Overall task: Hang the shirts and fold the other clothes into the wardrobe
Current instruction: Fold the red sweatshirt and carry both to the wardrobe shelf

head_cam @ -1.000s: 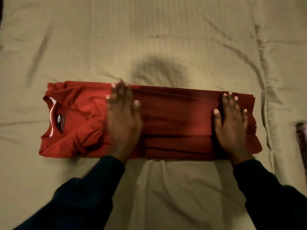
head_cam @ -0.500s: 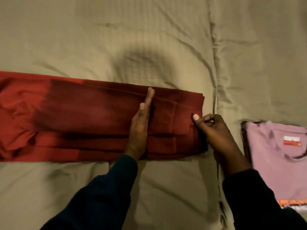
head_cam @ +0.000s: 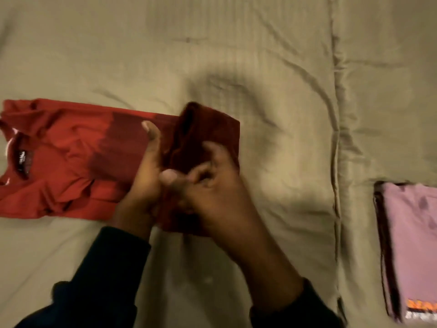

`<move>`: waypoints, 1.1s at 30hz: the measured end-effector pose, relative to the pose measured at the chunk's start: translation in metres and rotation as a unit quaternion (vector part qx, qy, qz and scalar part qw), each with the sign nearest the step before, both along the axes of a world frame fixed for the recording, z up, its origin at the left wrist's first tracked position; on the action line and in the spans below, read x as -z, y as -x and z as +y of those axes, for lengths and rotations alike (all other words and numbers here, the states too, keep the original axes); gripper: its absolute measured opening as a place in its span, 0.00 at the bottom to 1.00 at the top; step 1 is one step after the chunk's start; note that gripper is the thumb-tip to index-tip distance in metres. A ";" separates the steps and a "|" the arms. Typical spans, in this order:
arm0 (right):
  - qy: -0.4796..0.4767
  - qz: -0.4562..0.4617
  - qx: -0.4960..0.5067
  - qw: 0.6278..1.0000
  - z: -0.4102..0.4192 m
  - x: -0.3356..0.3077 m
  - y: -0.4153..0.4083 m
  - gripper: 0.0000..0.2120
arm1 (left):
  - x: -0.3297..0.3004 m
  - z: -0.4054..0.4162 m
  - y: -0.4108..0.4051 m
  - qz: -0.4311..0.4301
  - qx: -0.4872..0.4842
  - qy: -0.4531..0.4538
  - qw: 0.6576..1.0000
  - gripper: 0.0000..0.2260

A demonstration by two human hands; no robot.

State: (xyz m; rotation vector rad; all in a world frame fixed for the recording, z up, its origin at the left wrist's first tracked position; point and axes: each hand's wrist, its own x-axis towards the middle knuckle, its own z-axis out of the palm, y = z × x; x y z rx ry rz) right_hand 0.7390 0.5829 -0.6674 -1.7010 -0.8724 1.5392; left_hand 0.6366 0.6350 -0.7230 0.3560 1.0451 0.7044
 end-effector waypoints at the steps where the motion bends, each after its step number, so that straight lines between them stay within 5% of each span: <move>1: -0.012 -0.025 -0.029 0.999 0.002 0.006 0.019 0.32 | 0.000 0.004 0.012 0.025 -0.004 0.002 1.000 0.36; 5: -0.135 -0.240 -0.038 0.961 0.004 0.043 0.043 0.20 | 0.008 0.021 0.044 0.066 0.070 -0.043 0.994 0.29; 8: -0.180 -0.411 -0.033 0.893 0.002 0.077 0.030 0.24 | 0.023 0.024 0.044 0.187 0.095 -0.147 0.967 0.15; 11: -0.149 -0.474 -0.099 0.862 -0.004 0.112 0.016 0.28 | 0.035 0.023 0.039 0.290 0.055 -0.209 0.932 0.14; 14: -0.137 -0.488 -0.134 0.852 -0.009 0.136 0.008 0.29 | 0.044 0.015 0.033 0.441 0.034 -0.292 0.848 0.18; 18: -0.127 -0.411 0.008 0.903 -0.009 0.128 0.009 0.28 | 0.039 -0.010 0.014 0.588 0.034 -0.461 0.664 0.27; 21: -0.089 -0.421 0.152 0.890 -0.014 0.122 -0.001 0.25 | 0.061 -0.010 0.016 0.558 0.170 -0.508 0.634 0.26; 24: -0.036 -0.323 0.164 0.932 -0.016 0.116 -0.013 0.16 | 0.083 -0.004 0.025 0.526 0.211 -0.490 0.663 0.28; 26: 0.022 -0.219 0.139 0.965 -0.013 0.107 -0.021 0.12 | 0.073 -0.002 0.029 0.427 0.141 -0.447 0.774 0.24; 28: 0.044 -0.107 0.123 0.986 -0.011 0.096 -0.026 0.08 | 0.053 0.000 0.035 0.241 0.041 -0.353 0.903 0.21; 29: 0.052 -0.052 0.123 0.990 -0.009 0.087 -0.027 0.06 | 0.044 0.003 0.040 0.154 -0.008 -0.313 0.937 0.22; 33: 0.022 0.035 0.102 0.994 0.002 0.041 -0.012 0.12 | 0.029 0.018 0.058 0.006 -0.073 -0.186 0.980 0.27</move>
